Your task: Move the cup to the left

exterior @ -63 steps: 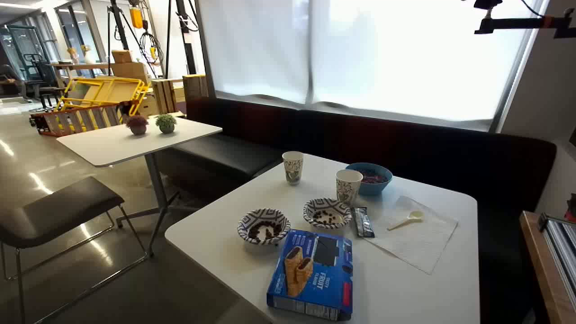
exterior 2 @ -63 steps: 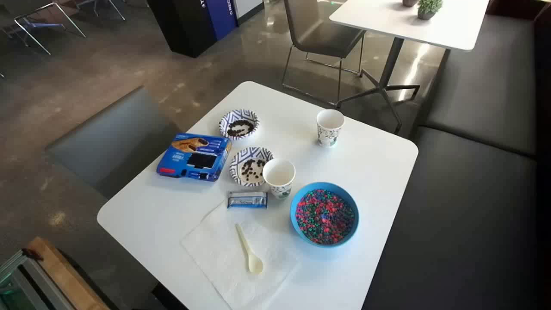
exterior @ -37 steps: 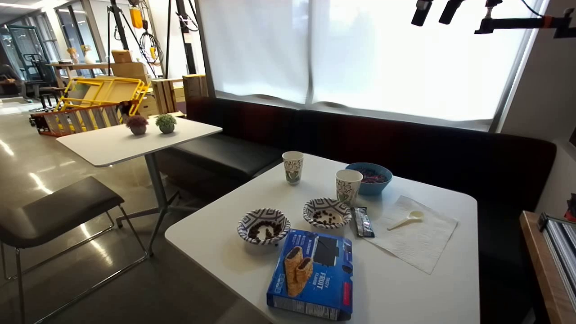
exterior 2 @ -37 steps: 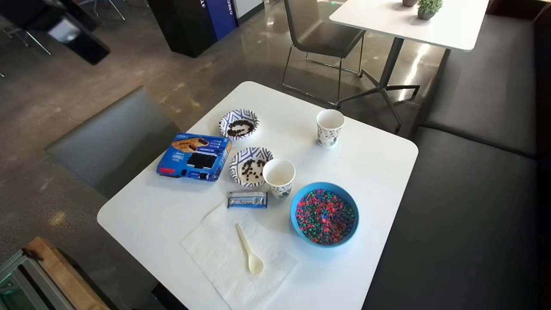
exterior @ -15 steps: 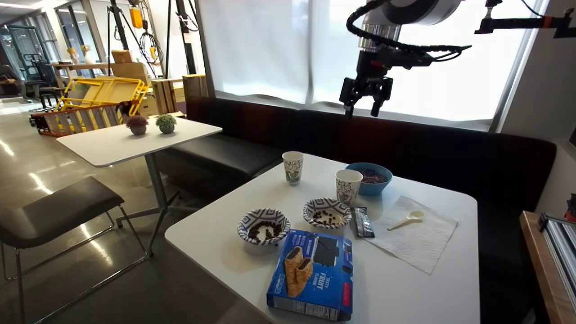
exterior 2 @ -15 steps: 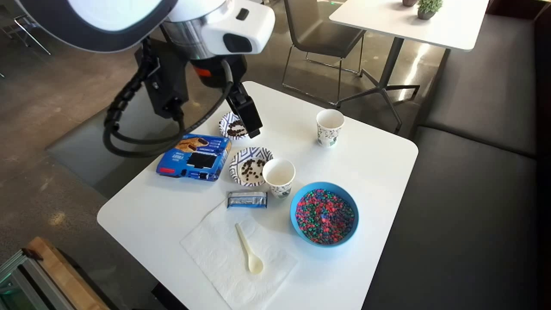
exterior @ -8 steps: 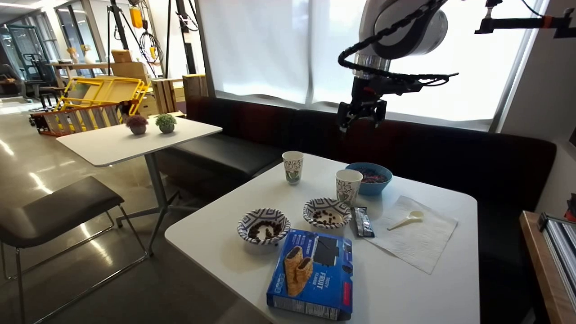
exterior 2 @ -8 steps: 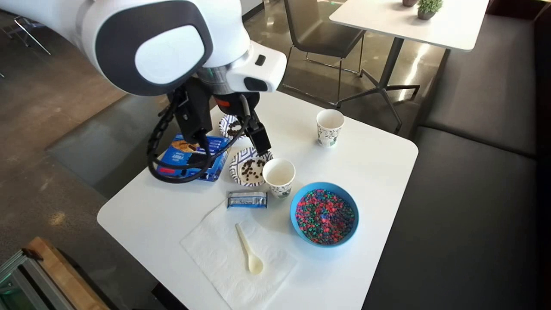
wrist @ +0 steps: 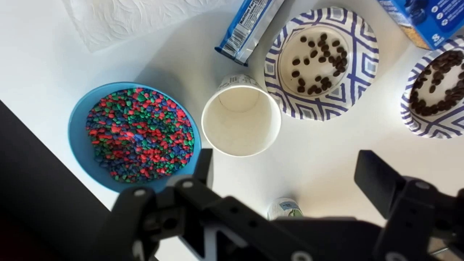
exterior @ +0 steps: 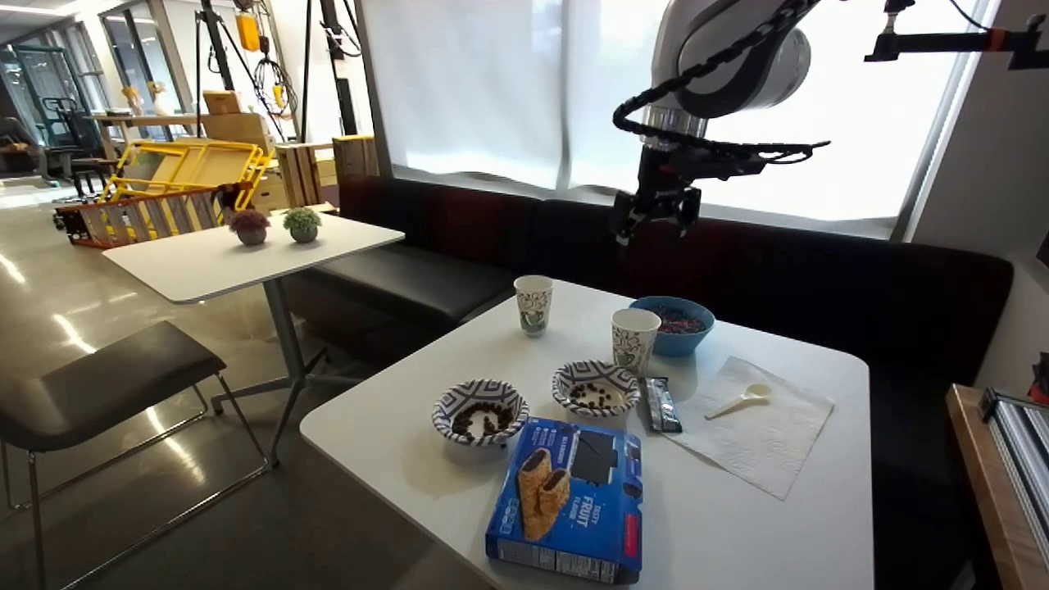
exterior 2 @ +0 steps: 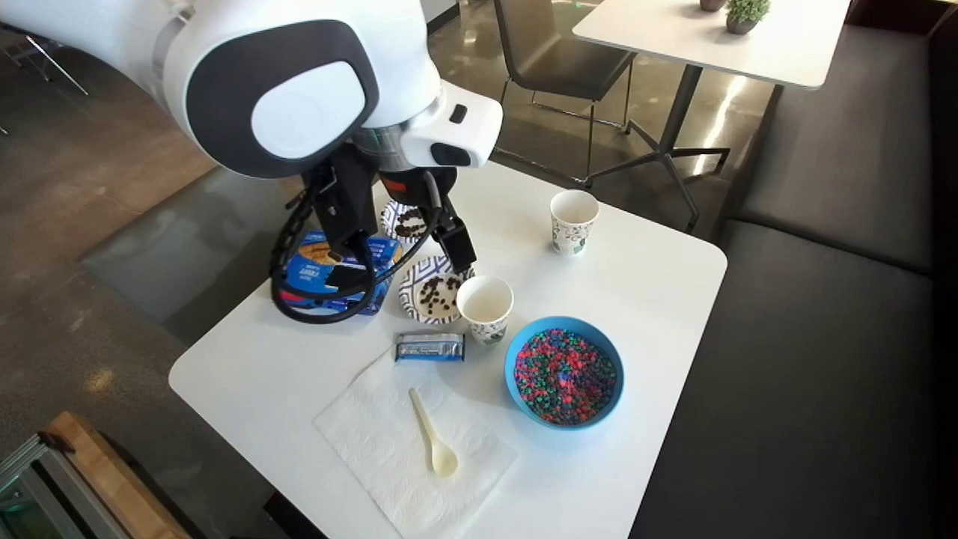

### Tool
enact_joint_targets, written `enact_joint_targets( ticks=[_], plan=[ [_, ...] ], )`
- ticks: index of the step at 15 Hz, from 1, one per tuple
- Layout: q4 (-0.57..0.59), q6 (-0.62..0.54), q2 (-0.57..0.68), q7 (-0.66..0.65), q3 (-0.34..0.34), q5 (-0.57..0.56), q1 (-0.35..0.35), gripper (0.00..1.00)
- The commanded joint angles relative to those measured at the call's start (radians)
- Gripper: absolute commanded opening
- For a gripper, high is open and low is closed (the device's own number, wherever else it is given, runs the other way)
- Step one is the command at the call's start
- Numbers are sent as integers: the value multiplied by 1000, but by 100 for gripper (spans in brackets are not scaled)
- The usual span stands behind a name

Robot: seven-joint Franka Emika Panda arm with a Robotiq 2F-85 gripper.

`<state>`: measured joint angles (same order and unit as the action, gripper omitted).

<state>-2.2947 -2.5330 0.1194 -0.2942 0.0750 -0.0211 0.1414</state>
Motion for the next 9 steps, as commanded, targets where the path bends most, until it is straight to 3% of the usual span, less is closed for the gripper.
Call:
enact_joint_targets(
  ticks=[1, 2, 9],
  plan=[
    [2, 3, 0, 4, 20, 5, -20, 100],
    [15, 31, 9, 37, 5, 61, -19, 100],
    [117, 30, 141, 71, -8, 146, -36, 100]
  ],
)
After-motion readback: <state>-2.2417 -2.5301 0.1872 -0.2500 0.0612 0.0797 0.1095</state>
